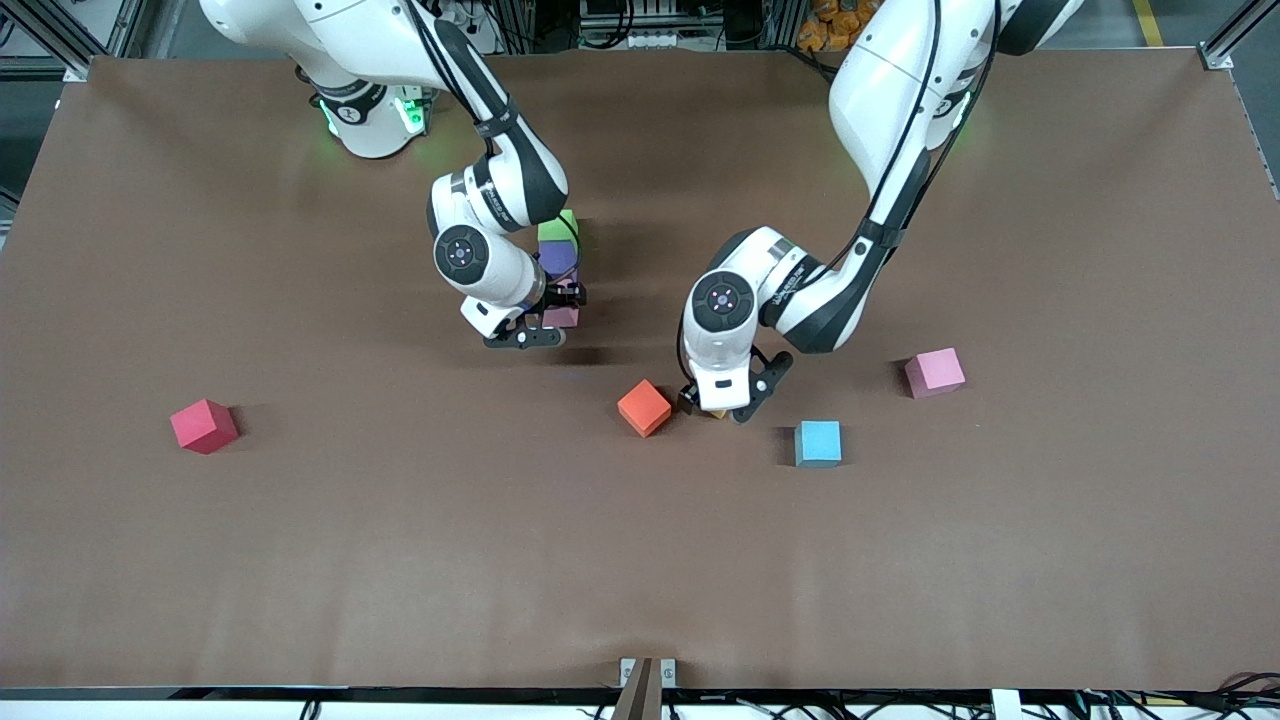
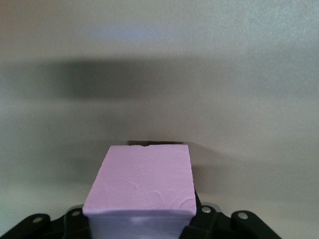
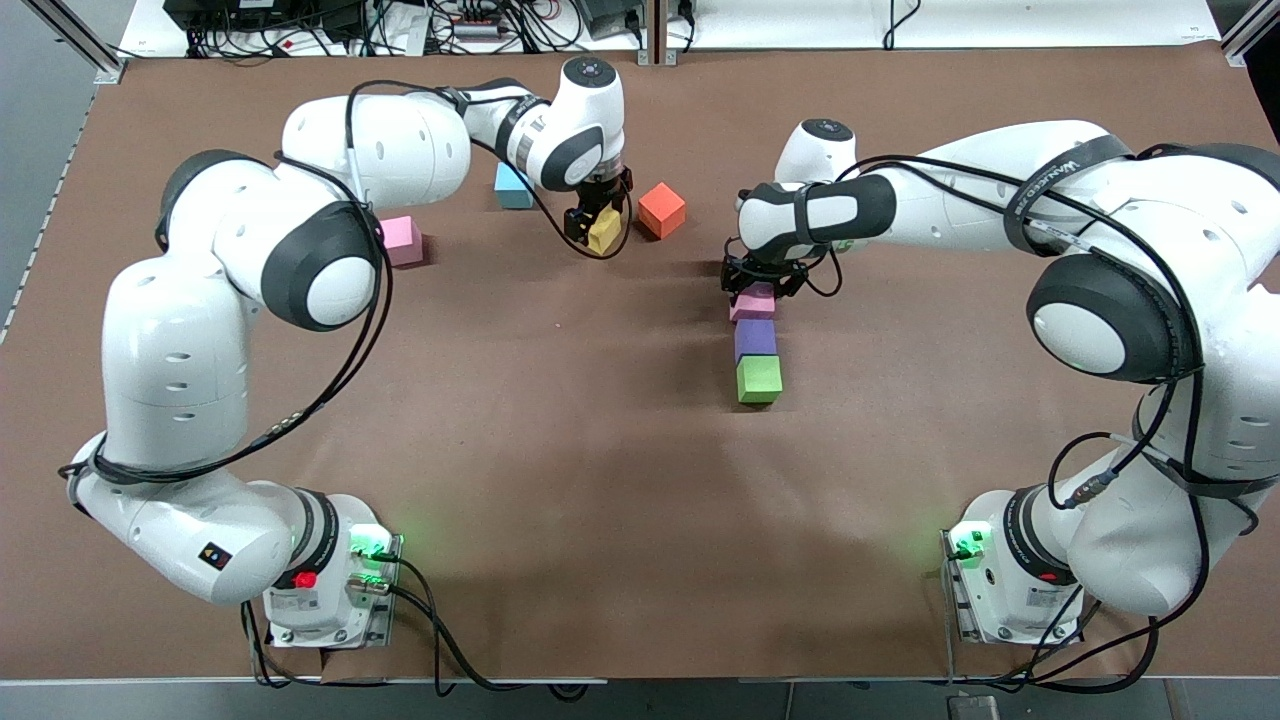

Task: Arrange blocks into number 1
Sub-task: 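Place the pink block beside purple with the right gripper while left grasps yellow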

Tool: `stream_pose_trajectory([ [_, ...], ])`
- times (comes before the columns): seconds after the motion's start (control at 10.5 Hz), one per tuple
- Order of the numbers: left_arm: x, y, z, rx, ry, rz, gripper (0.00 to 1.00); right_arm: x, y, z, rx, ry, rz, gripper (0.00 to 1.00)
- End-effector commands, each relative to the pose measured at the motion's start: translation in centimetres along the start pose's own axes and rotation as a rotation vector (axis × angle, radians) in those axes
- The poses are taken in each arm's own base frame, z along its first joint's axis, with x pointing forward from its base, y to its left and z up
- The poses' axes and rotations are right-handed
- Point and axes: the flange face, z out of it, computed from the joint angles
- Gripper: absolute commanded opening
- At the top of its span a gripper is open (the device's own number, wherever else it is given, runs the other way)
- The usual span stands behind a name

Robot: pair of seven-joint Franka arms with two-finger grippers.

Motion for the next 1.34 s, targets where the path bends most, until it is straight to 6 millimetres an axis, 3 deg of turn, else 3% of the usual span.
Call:
stream_pose_trajectory([
  [0.0,0.2,-0.5,0.0,-0.016,0.01,-0.02,1.0,-2.4,-0.1,0.1,0.009,-0.009,-0.003,0.46],
  [0.19,1.3,-0.5,1.1,-0.013,0.034,-0.021,1.0,-3.3,-1.0,0.7,-0.001,-0.017,0.038,0.48],
  [0.29,1.8,-0.4,1.7,-0.021,0.04,-0.022,1.0,-3.5,-1.2,0.8,-0.003,-0.021,0.038,0.69],
  [0.38,1.9,-0.3,2.1,-0.027,0.044,-0.02,1.0,-3.4,-1.1,0.7,-0.003,-0.026,0.04,1.0],
  [0.48,1.9,-0.3,2.4,-0.024,0.045,-0.013,1.0,-3.2,-1.0,0.5,-0.001,-0.025,0.041,1.0],
  [0.57,1.9,-0.3,2.3,-0.026,0.046,-0.003,0.78,-3.0,-0.9,-0.5,0.013,-0.014,0.034,1.0],
  [0.67,2.0,-0.3,2.3,-0.024,0.046,0.019,0.11,-2.3,-0.2,-2.2,0.03,-0.004,0.043,1.0],
  [0.76,2.2,-0.3,2.1,-0.025,0.046,0.043,0.0,-2.0,0.3,-4.0,0.047,-0.012,0.05,1.0],
  [0.95,2.2,-0.5,1.4,-0.02,0.049,0.058,0.0,-0.8,2.8,-7.2,0.047,-0.013,0.005,1.0],
  [1.14,0.0,-1.4,-2.6,0.052,0.045,0.121,0.0,1.7,8.2,-9.3,0.004,-0.032,-0.054,1.0],
  [1.24,-2.8,-2.0,-5.4,0.078,0.027,0.165,0.0,3.3,11.4,-10.8,-0.027,-0.035,-0.081,1.0],
])
